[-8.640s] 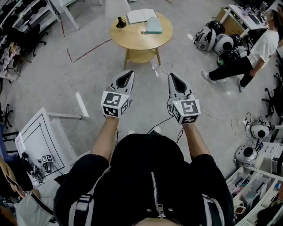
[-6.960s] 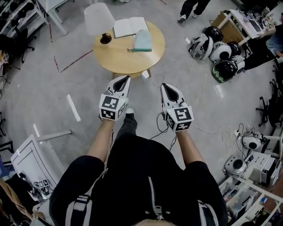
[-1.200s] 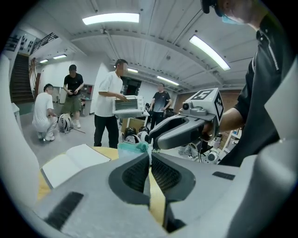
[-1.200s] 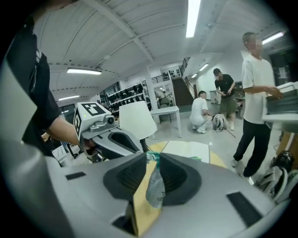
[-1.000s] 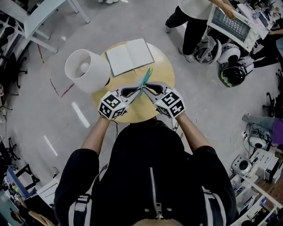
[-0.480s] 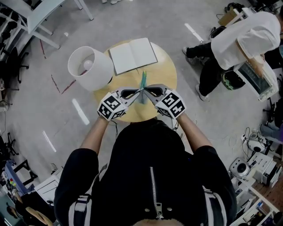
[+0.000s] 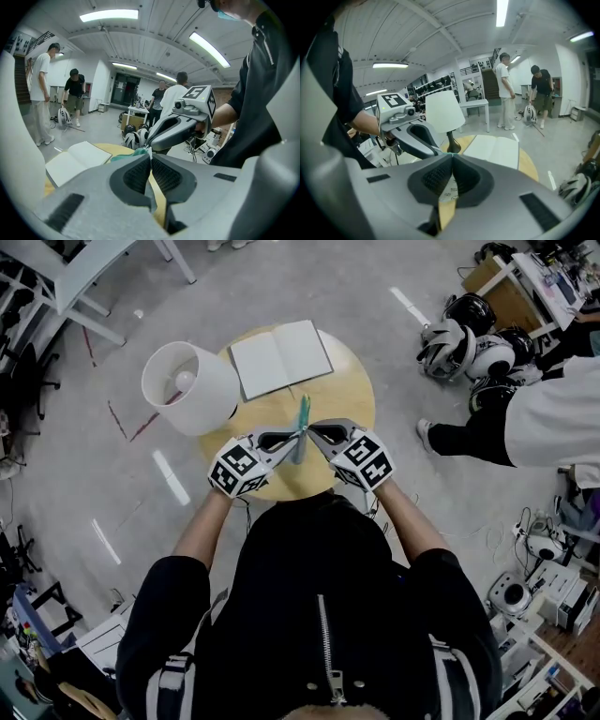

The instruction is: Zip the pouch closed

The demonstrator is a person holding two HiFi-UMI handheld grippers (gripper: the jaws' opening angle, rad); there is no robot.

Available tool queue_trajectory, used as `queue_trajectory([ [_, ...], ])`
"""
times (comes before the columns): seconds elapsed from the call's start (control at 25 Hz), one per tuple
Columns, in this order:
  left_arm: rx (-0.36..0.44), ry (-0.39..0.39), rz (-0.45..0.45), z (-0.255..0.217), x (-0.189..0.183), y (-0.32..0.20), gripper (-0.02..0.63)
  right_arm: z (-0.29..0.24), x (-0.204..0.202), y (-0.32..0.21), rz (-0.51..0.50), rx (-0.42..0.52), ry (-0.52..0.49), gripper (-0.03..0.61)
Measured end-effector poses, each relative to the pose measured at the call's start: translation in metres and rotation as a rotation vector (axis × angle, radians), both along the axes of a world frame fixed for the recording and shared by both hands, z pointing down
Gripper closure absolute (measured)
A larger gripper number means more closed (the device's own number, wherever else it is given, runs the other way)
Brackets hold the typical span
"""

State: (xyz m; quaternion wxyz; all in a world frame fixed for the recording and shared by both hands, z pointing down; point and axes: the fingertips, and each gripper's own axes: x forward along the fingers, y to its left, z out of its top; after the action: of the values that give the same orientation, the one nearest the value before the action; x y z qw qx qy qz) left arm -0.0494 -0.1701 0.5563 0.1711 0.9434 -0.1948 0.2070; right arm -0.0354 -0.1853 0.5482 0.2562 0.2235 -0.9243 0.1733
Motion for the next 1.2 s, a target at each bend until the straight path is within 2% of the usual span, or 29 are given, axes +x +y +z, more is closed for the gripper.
queue_trajectory([
  [0.6,-0.014,0.015,0.022,-0.001,0.003,0.005,0.597,0.014,0.017,-0.008,0.051,-0.006,0.051,0.568],
  [0.92,-0.024,0.047,0.022,-0.004,0.000,0.010,0.597,0.029,0.049,-0.024,0.163,-0.034,0.076,0.569],
  [1.2,-0.022,0.060,0.044,-0.007,0.006,0.014,0.597,0.037,0.054,-0.024,0.163,-0.027,0.113,0.569],
])
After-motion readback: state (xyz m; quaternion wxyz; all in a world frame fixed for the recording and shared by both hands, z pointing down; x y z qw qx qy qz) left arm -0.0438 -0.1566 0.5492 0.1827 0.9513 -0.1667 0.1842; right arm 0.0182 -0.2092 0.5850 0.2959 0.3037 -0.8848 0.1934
